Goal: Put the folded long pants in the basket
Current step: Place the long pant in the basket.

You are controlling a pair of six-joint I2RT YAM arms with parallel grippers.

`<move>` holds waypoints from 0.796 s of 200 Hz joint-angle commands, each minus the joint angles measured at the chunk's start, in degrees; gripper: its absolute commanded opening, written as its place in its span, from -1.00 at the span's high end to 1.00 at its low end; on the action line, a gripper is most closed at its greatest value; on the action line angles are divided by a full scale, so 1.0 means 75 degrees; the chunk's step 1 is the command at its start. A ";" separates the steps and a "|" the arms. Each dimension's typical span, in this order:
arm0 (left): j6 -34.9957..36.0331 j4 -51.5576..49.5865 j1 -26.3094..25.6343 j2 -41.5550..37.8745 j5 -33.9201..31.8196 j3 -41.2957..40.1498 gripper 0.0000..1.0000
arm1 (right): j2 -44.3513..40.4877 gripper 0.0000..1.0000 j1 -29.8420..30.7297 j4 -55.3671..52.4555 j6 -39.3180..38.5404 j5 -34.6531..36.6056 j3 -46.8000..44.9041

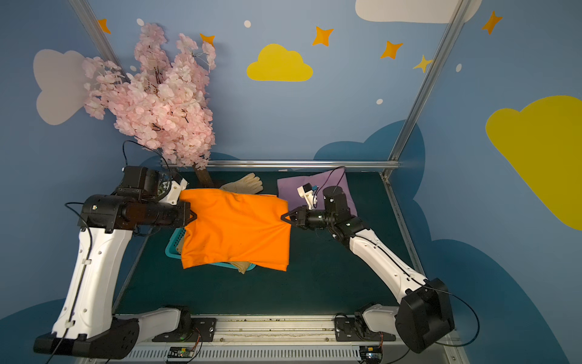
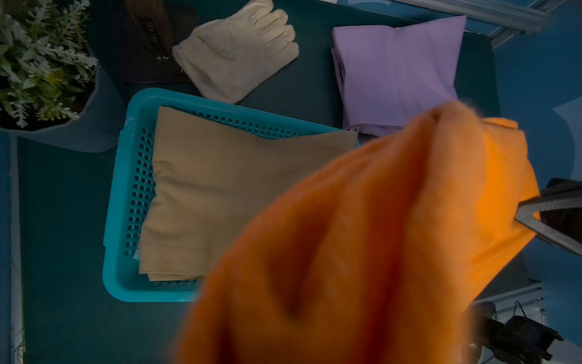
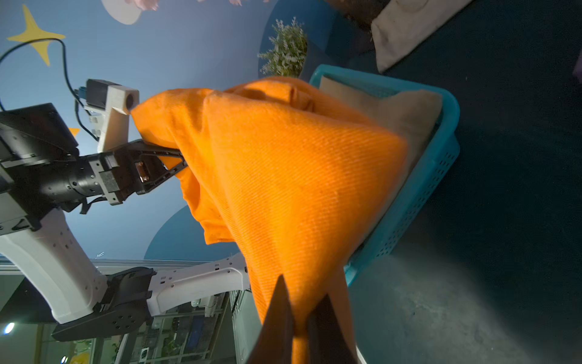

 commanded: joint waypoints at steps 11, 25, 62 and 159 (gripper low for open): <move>0.0218 0.1005 0.0861 0.0500 -0.1297 0.0014 0.95 | 0.0206 1.00 0.0690 -0.1323 0.0616 0.0818 0.0682; 0.0254 0.1227 0.1123 0.0708 -0.1335 -0.0071 0.95 | 0.0305 1.00 0.0944 -0.1401 0.0937 0.1100 0.0857; 0.0467 0.1545 0.1632 0.1527 -0.1466 -0.0055 0.95 | 0.0741 1.00 0.1463 -0.1259 0.1900 0.1593 0.1297; 0.0414 0.1454 0.2004 0.4362 -0.2002 0.0907 0.95 | 0.3037 1.00 0.1955 -0.1449 0.2279 0.1647 0.2845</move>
